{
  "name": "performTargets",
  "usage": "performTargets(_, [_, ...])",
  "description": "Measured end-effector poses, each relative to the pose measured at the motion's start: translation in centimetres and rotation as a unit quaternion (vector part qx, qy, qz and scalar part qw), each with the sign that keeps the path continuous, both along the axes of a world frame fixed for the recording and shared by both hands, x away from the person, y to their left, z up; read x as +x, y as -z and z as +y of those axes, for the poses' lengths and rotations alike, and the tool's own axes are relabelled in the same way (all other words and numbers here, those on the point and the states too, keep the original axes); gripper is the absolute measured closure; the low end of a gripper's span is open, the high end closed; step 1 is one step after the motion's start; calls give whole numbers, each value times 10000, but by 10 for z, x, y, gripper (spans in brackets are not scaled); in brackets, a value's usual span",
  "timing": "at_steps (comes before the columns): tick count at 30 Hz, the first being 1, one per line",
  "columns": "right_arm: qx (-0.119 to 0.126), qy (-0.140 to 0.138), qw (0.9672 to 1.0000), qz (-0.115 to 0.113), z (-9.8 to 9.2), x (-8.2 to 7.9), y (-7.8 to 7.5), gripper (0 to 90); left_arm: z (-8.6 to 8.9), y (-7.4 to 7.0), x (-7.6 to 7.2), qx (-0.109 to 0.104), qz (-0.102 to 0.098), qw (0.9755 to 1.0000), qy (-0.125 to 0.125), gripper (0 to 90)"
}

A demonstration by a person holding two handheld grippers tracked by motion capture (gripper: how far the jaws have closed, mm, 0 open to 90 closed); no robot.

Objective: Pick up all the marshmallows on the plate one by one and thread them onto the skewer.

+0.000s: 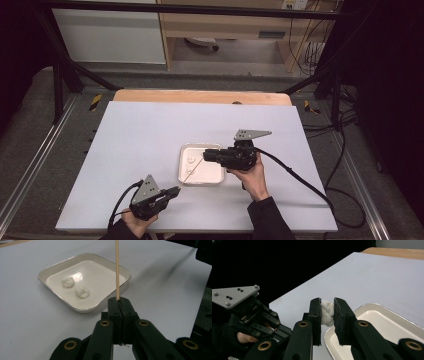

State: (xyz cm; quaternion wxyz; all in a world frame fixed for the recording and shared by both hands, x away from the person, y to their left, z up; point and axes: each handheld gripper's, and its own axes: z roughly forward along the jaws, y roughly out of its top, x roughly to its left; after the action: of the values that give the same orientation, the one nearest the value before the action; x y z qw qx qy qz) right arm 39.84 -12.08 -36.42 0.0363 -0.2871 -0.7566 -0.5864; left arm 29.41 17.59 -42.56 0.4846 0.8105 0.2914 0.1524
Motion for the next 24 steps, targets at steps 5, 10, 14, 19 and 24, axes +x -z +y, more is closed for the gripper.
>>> performTargets(5, [47,-116,9999,72,0,0,0,788,0,0,-1,48,-63,9999,61,885])
performTargets(10, [45,-227,9997,96,1,-1,1,794,-1,2,-1,137,-58,9998,108,886])
performTargets(14, [-17,-316,9995,90,3,-2,1,806,-2,3,0,223,22,9997,103,887])
performTargets(19, [-103,-376,9992,115,6,-4,2,815,-4,2,1,295,103,9995,61,888])
performTargets(24, [-253,-409,9988,63,9,-5,3,818,-4,2,0,444,112,9989,59,889])
